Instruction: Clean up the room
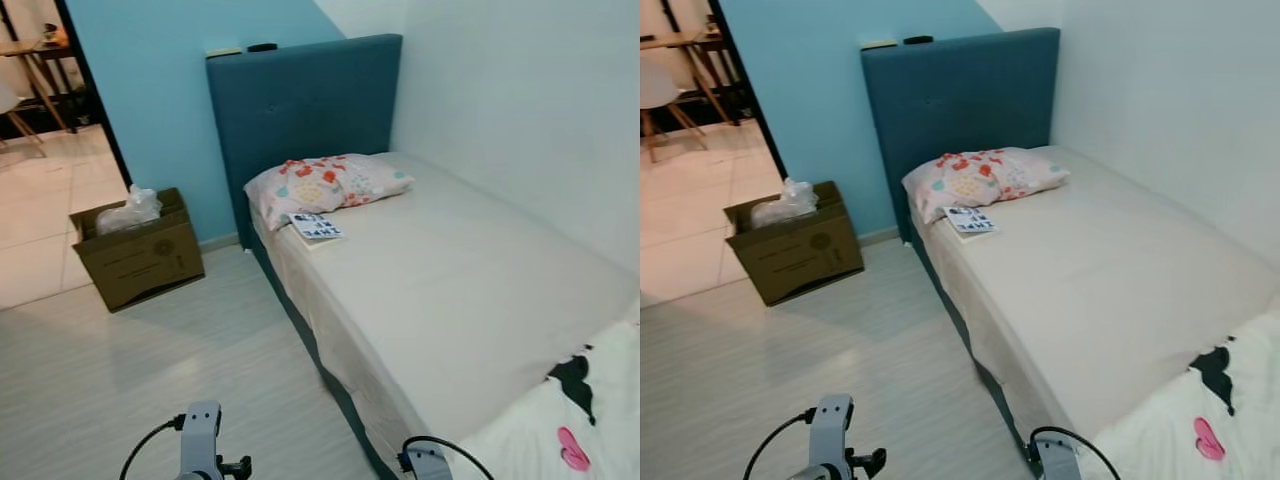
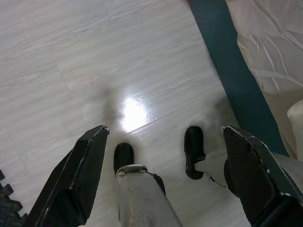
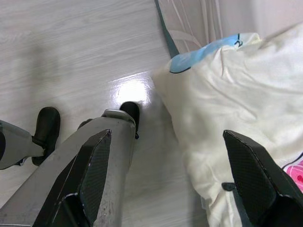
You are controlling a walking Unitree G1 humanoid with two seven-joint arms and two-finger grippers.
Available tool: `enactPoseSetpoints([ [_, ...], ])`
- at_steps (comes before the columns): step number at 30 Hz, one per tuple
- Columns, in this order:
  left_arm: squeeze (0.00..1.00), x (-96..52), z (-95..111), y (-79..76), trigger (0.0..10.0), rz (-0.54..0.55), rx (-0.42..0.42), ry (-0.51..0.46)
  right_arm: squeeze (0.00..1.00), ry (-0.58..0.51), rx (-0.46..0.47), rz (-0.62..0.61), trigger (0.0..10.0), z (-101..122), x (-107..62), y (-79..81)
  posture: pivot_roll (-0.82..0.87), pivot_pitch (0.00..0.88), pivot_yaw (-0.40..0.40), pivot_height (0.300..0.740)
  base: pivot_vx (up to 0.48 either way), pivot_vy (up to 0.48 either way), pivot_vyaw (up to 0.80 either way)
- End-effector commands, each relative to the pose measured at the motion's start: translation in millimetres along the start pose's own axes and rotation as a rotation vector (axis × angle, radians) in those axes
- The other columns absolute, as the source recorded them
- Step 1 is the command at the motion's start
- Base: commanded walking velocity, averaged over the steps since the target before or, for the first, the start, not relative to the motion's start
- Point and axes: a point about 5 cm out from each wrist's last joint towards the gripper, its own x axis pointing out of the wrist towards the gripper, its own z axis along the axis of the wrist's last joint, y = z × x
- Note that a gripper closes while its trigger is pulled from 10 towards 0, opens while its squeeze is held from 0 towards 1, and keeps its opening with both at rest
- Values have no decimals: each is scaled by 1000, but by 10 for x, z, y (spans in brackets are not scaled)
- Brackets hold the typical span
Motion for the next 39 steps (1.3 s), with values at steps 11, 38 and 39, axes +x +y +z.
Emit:
enactPoseSetpoints([
  [11,0,2,109,32,10000,7,-15,-45,0,-79,39,-122,10000,277,8,-225,-14,0,3,665,0,0,0],
  [38,0,49,430,-168,10000,-82,24,-160,0,-230,-771,-222,10000,918,-25,-354,-10,0,4,550,0,0,0],
  [39,0,48,424,-167,10000,-83,23,-159,0,-234,-859,-232,10000,954,-31,-367,-10,0,2,545,0,0,0],
])
